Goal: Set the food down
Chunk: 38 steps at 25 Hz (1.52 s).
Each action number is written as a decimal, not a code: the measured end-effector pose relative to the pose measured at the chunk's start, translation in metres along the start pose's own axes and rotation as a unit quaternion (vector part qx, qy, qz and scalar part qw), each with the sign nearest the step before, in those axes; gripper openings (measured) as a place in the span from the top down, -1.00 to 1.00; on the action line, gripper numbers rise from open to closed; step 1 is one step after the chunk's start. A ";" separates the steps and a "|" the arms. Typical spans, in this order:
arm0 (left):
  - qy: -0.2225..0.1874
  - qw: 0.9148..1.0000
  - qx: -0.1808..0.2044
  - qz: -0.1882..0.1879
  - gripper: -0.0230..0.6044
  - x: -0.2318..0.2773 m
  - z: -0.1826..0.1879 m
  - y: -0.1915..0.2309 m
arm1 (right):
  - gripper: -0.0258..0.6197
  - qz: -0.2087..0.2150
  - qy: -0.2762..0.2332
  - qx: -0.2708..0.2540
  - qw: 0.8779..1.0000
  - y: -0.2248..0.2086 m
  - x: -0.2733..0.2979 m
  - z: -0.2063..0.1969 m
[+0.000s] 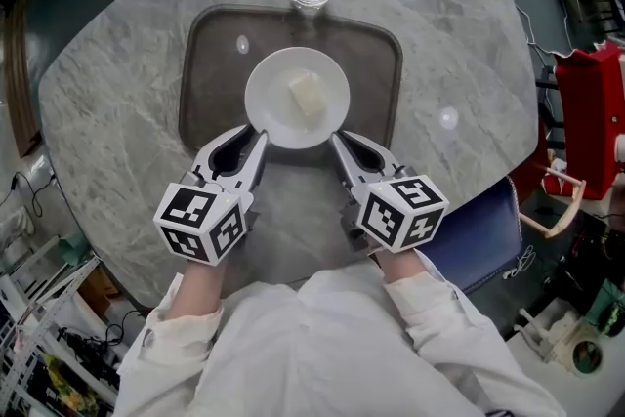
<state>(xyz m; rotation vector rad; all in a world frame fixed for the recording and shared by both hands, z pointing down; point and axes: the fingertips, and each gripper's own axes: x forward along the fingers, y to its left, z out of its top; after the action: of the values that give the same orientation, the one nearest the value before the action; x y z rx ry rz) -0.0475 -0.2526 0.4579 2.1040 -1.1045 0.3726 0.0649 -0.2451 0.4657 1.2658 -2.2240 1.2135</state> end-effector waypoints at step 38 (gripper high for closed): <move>0.069 0.995 -0.035 0.055 0.67 0.019 -0.011 0.017 | 0.87 -0.028 0.050 -0.022 0.998 -0.002 0.022 -0.003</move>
<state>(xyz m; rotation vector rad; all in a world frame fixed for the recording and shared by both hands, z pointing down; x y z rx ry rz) -0.0487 -0.2629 0.4836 1.9304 -1.1384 0.5155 0.0535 -0.2555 0.4820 1.2158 -2.1185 1.1732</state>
